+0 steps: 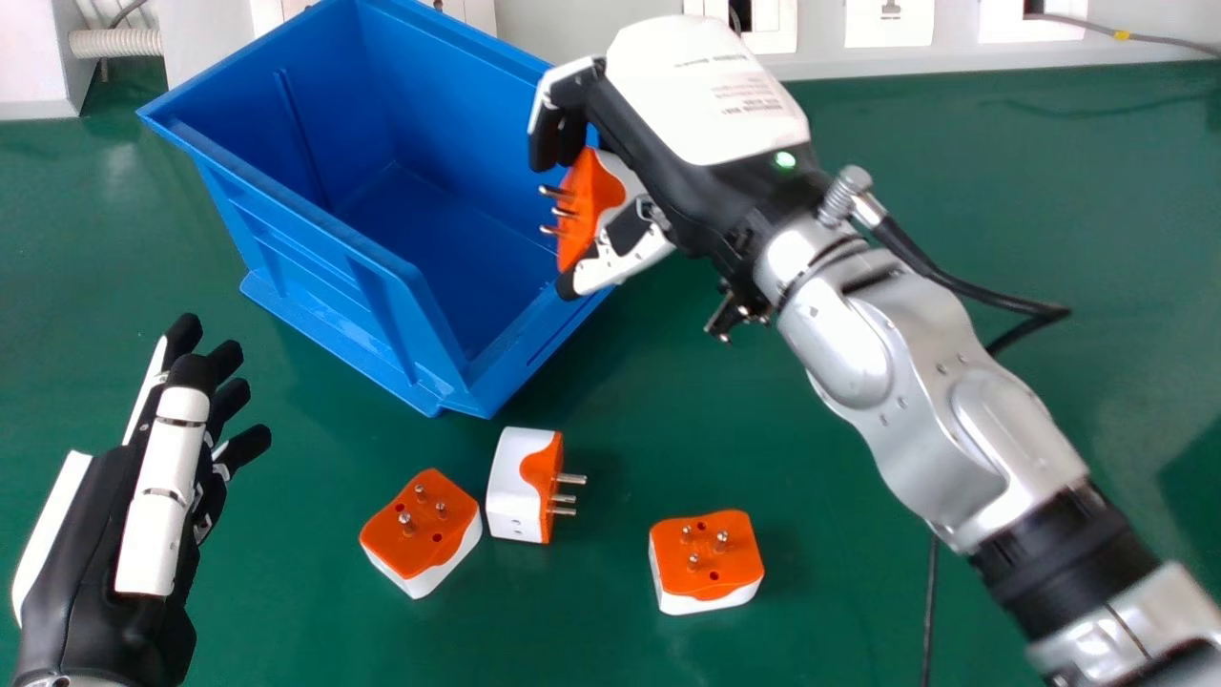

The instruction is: Pick all objects and put in blue box

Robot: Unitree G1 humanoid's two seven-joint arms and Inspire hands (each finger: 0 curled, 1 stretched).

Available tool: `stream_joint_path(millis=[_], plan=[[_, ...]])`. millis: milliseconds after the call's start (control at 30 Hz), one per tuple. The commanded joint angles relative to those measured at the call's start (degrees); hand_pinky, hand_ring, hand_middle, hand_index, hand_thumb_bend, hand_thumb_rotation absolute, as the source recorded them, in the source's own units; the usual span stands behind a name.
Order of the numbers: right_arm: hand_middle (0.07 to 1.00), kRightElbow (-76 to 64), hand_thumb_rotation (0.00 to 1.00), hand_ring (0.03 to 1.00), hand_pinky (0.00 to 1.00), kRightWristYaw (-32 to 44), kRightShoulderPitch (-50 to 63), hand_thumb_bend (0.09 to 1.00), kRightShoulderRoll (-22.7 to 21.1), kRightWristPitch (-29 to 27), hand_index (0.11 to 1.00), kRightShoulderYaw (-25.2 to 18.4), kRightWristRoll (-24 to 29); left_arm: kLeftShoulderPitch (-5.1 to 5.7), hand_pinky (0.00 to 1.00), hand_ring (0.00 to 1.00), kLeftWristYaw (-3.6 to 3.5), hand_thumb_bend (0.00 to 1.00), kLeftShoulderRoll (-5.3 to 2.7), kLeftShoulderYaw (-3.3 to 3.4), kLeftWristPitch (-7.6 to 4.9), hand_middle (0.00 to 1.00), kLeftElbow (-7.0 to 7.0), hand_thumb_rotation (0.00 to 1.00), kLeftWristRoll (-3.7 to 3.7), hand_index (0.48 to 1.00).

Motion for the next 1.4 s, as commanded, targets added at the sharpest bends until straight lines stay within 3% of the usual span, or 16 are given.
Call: stream_joint_path(millis=[0,233,600,867,1100,1367], plan=[[0.538,3.3,0.00,0.428,0.33,-2.0,-6.2,0.491,1.2,-1.6,0.507,0.3,-0.4,0.33,0.90,0.96,-0.05,0.45,-0.13,-0.17,-1.48,0.97,-1.69,1.00,-0.01,0.999],[0.542,14.7,0.00,0.430,0.33,-4.7,-14.5,0.491,3.0,-3.6,0.506,2.9,-2.0,0.63,0.90,0.96,0.15,0.45,-0.54,-0.66,-1.98,0.97,-1.69,1.00,0.58,0.999],[0.551,31.0,0.00,0.441,0.34,-8.6,-24.0,0.491,9.5,-3.6,0.495,3.6,-0.8,1.73,0.90,0.96,0.04,0.45,-1.08,-1.62,-3.67,0.96,-1.95,1.00,1.32,0.995],[0.546,38.9,0.00,0.438,0.34,-12.4,-27.8,0.493,12.9,-4.6,0.493,5.2,-1.5,2.42,0.90,0.95,-0.52,0.45,-0.99,-1.55,-4.47,0.95,-1.84,1.00,1.17,0.994],[0.535,42.5,0.00,0.436,0.36,-15.0,-28.6,0.495,15.3,-5.2,0.485,7.1,-1.8,2.66,0.90,0.95,-0.44,0.45,-1.13,-1.82,-4.83,0.95,-1.90,1.00,1.27,0.993],[0.530,44.2,0.00,0.438,0.36,-18.1,-27.6,0.496,16.0,-7.3,0.473,8.4,-1.6,3.30,0.90,0.95,-0.39,0.46,-1.22,-1.68,-5.27,0.95,-2.13,1.00,1.05,0.991]])
